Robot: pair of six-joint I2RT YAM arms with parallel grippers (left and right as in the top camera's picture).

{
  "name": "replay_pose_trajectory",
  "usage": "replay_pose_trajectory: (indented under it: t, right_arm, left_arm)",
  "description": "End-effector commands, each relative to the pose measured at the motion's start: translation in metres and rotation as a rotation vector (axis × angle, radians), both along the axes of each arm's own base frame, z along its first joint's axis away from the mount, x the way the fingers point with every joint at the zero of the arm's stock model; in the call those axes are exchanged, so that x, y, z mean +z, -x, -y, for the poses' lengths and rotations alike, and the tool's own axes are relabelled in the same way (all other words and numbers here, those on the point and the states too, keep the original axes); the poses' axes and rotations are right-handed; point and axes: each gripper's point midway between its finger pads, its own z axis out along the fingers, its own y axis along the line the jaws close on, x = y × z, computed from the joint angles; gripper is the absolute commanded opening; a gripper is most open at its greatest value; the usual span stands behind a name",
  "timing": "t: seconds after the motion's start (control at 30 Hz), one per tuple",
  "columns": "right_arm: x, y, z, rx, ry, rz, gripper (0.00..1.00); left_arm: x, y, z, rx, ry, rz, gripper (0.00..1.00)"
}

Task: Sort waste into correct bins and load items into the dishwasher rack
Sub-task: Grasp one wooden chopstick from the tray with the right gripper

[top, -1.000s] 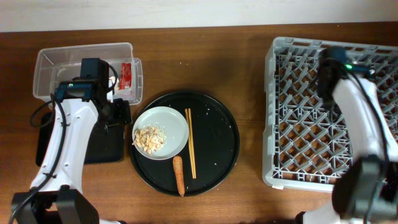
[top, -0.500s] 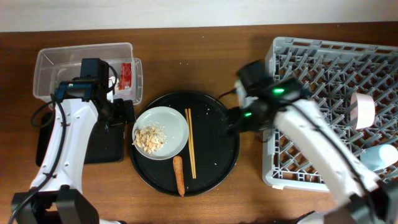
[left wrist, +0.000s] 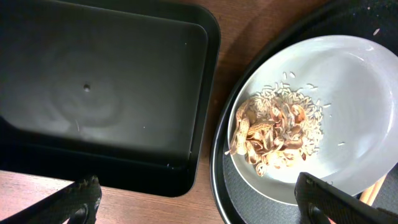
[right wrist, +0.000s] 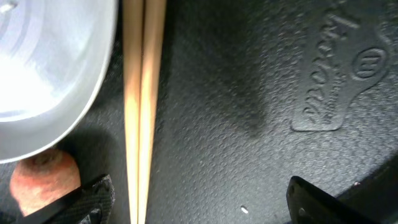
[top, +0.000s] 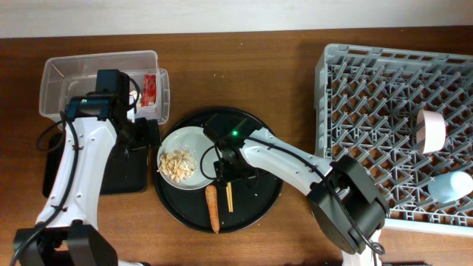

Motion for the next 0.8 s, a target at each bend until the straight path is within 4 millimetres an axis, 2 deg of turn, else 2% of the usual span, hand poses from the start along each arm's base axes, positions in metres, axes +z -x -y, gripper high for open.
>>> replay_pose_trajectory:
  t: [0.0,0.13,0.33,0.5,0.53,0.57,0.63,0.67,0.77]
  right_arm:
    - [-0.002,-0.007,0.004,-0.034,0.038,0.045,0.88]
    - [-0.002,-0.009,0.003,-0.035,0.034,0.053,0.88]
    - [-0.023,-0.003,0.009,-0.094,0.037,0.048,0.87]
    - [-0.025,-0.002,0.01,-0.098,0.038,0.048,0.87]
    - [-0.025,-0.002,0.01,-0.098,0.036,0.049,0.84]
    - [-0.025,-0.003,0.009,-0.097,0.034,0.051,0.74]
    - [-0.025,-0.004,0.008,-0.097,0.029,0.055,0.41]
    - [-0.025,-0.004,0.008,-0.097,0.029,0.055,0.36]
    - [-0.025,-0.004,0.008,-0.097,0.029,0.055,0.29]
  left_arm:
    - [0.007,0.002,0.001,0.003,0.011,0.015,0.99]
    - [0.006,0.003,0.001,0.003,0.011,0.013,0.99]
    - [0.006,0.003,0.001,0.003,0.011,0.013,0.99]
    - [0.006,0.003,0.001,0.003,0.011,0.013,0.99]
    - [0.006,0.003,0.001,0.003,0.011,0.013,0.99]
    - [0.006,0.003,0.001,0.003,0.011,0.013,0.99]
    - [0.006,0.003,0.001,0.003,0.011,0.012,0.99]
    - [0.006,0.003,0.001,0.003,0.01,0.009,0.99]
    - [0.006,0.003,0.001,0.003,0.011,0.01,0.99]
